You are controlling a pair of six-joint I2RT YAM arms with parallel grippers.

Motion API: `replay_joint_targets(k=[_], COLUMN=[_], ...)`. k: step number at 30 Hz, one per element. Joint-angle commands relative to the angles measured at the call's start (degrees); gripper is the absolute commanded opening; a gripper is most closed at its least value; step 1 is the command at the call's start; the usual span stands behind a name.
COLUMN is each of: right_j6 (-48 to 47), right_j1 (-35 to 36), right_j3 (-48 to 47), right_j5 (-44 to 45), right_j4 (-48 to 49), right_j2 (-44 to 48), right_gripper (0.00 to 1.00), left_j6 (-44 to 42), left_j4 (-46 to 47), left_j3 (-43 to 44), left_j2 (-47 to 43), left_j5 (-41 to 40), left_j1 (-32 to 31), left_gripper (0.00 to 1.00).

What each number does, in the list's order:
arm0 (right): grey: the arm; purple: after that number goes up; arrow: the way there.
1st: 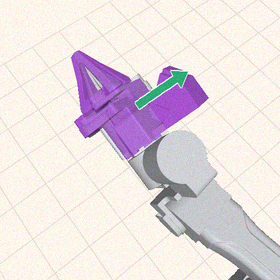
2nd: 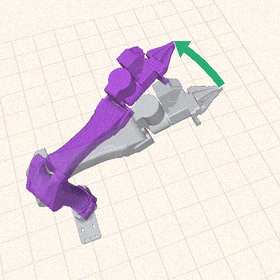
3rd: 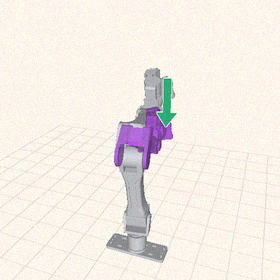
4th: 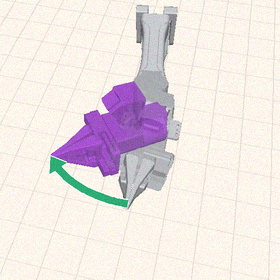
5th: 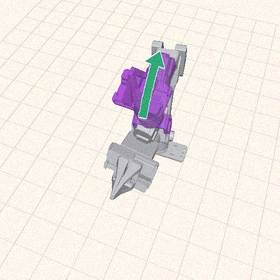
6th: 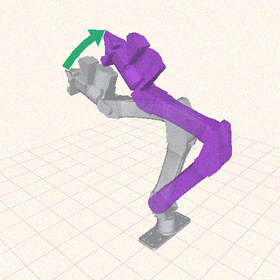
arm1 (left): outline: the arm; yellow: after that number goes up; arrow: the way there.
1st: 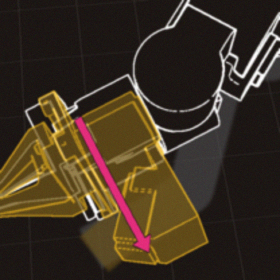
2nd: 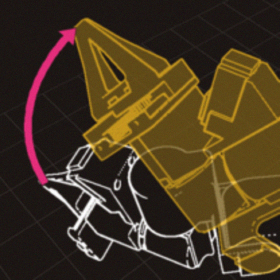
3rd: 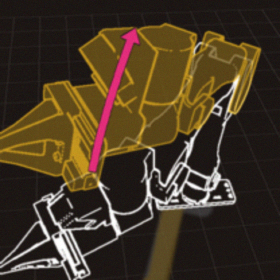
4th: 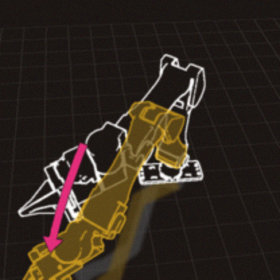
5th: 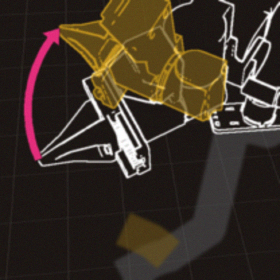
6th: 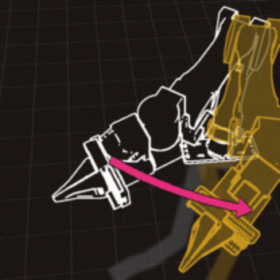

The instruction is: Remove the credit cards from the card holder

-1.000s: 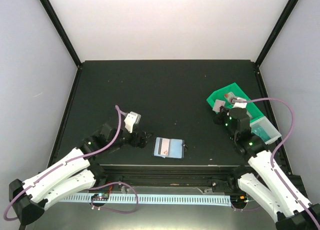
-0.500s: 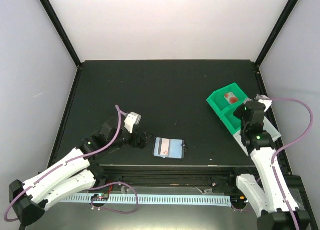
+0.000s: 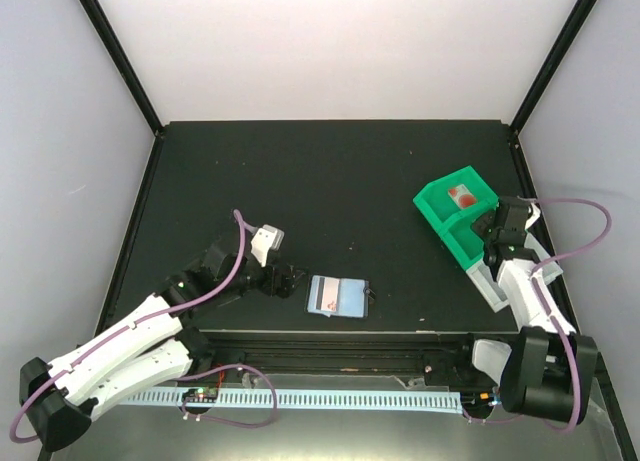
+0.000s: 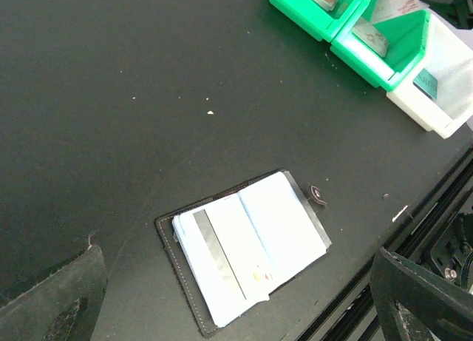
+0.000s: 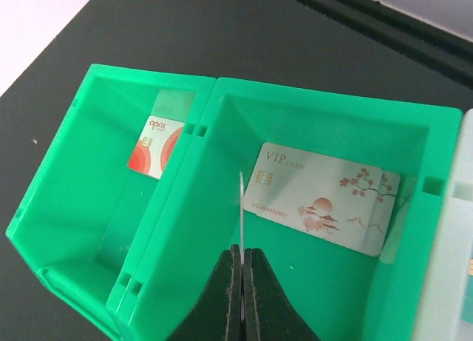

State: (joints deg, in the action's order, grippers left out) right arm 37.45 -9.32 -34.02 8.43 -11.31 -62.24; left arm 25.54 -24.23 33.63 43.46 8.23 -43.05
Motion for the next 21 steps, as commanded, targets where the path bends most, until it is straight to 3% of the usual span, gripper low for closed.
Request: replay_joint_targets(k=[1, 21], right_j6=[2.27, 5.94], right_j1=[-0.43, -2.62], right_j3=[-1.53, -4.12], right_j5=[-0.79, -0.79], right_j4=[5.25, 14.90], right_j2=[-4.12, -17.48], right_gripper=[0.01, 0.01], left_j6=[0.40, -0.72], left_j4=[-0.80, -2.07], left_j3=[1.14, 1.38], left_j2=[-1.01, -1.98], left_j5=[0.42, -1.50], left_j1=[0.59, 1.55], left_gripper=[0.99, 0.99])
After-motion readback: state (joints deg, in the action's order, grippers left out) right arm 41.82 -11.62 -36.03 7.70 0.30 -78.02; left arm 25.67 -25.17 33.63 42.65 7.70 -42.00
